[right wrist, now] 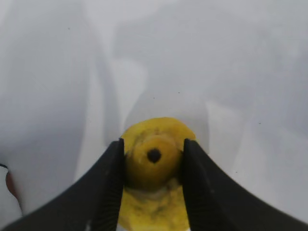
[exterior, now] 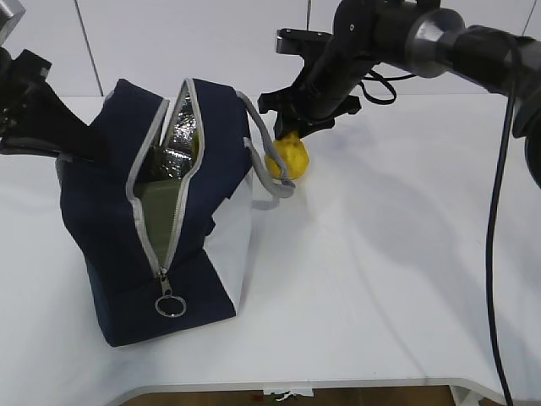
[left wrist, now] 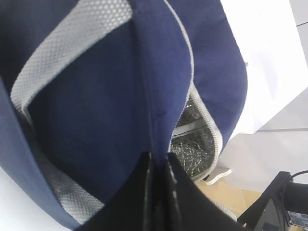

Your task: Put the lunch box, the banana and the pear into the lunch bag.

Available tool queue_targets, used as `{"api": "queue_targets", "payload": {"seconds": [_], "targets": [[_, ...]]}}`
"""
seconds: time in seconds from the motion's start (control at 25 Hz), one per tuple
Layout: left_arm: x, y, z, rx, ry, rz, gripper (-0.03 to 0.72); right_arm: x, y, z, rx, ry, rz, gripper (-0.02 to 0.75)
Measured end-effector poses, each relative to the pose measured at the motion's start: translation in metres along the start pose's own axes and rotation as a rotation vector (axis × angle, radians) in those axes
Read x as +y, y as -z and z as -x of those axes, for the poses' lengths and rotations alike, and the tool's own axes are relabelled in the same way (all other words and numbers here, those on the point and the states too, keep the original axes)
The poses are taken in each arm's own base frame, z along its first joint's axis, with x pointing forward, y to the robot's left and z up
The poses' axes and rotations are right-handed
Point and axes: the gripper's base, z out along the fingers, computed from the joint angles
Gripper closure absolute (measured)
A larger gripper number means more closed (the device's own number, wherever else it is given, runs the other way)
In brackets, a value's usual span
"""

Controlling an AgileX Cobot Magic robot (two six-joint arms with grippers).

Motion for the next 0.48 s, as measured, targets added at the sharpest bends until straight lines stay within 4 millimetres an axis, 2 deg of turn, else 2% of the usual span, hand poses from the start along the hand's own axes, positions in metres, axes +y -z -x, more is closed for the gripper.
{"api": "queue_targets", "payload": {"seconds": [0.24, 0.48], "targets": [[0.000, 0.000, 0.000, 0.000, 0.000, 0.000, 0.688, 0.001, 0.009, 0.002, 0.047, 0.025, -0.012, 0.470], [0.000, 0.000, 0.000, 0.000, 0.000, 0.000, 0.688, 0.006, 0.045, 0.019, 0.059, 0.071, -0.036, 0.473]]}}
